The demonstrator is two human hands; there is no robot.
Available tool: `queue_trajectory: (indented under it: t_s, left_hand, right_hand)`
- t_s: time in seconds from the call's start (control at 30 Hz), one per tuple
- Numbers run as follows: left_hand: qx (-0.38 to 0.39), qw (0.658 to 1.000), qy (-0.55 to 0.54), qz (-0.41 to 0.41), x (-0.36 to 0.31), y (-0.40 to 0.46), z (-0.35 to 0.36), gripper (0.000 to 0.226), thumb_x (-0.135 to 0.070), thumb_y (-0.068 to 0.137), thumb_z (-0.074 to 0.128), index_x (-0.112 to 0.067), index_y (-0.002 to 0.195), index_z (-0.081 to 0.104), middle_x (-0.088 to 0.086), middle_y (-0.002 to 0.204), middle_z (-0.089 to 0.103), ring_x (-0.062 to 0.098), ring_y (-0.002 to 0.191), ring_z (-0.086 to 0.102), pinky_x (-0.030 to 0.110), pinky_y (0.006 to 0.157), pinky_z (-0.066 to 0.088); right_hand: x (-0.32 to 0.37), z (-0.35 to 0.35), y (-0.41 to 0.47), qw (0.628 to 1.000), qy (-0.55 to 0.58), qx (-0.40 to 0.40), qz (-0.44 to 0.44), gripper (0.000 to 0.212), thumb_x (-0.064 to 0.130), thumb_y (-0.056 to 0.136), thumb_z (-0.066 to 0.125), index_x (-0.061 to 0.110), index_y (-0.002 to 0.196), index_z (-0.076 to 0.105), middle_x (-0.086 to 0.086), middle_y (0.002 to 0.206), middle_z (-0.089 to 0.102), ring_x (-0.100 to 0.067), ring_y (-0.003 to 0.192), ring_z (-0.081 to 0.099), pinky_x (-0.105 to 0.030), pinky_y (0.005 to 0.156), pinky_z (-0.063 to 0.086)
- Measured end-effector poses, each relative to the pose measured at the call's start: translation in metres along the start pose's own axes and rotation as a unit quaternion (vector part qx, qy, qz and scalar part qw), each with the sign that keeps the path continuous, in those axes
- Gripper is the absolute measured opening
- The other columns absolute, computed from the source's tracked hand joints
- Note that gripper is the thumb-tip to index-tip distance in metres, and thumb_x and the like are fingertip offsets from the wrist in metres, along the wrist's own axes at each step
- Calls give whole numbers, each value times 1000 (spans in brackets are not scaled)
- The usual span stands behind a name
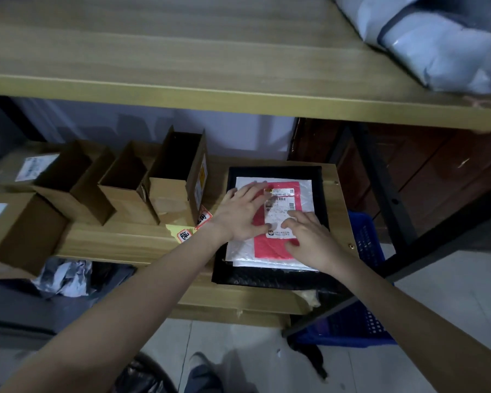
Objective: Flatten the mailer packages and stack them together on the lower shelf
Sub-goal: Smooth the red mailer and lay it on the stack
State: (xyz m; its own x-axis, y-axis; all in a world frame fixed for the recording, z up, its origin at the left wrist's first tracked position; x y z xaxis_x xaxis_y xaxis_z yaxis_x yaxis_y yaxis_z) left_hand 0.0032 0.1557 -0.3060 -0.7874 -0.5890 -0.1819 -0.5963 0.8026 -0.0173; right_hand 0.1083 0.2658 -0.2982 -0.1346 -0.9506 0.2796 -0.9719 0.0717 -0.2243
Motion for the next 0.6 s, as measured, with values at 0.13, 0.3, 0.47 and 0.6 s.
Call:
queue_trajectory:
  t_s: [0.13,0.3,0.47,0.6]
  left_hand:
    - [7,1000,-5,12,3,-36,-36,74,-56,86,51,-30,148,20,-10,159,8,12,146,5,44,115,17]
    - [-44,996,-49,55,-6,-92,-97,59,-50,87,48,-26,140,39,-7,145,42,12,131,40,34,105,38]
    - [-163,983,-56,62,-21,-152,-168,34,-39,88,52,-28,120,56,-13,109,62,5,97,59,24,75,50]
    - [-232,969,-48,69,-19,-187,-217,28,-37,90,52,-29,116,58,-19,105,59,-2,93,59,27,74,52]
  right_hand:
    - [27,-33,-18,997,9,-57,-54,30,25,93,50,15,121,55,2,135,47,-16,126,37,-32,99,39]
    - [80,-86,-51,988,34,-99,-115,18,26,93,47,21,103,62,5,104,66,-16,103,58,-36,88,47]
    - [132,-140,-84,970,70,-149,-178,13,34,90,49,31,91,63,11,72,66,-6,73,63,-35,73,53]
    - [172,-183,-106,947,84,-193,-244,13,34,90,52,32,92,65,13,76,67,-2,73,62,-27,70,51]
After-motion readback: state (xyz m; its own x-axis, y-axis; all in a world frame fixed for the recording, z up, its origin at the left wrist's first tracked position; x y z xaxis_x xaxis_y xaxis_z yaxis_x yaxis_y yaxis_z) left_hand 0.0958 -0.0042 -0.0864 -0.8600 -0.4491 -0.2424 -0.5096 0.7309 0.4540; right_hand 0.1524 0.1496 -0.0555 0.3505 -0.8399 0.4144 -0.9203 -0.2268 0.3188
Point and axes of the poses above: each hand's wrist, its own y-axis towards the middle knuckle, its own z-axis out of the palm, x = y × z, the point moved 5 cm from there along y, towards the middle knuckle
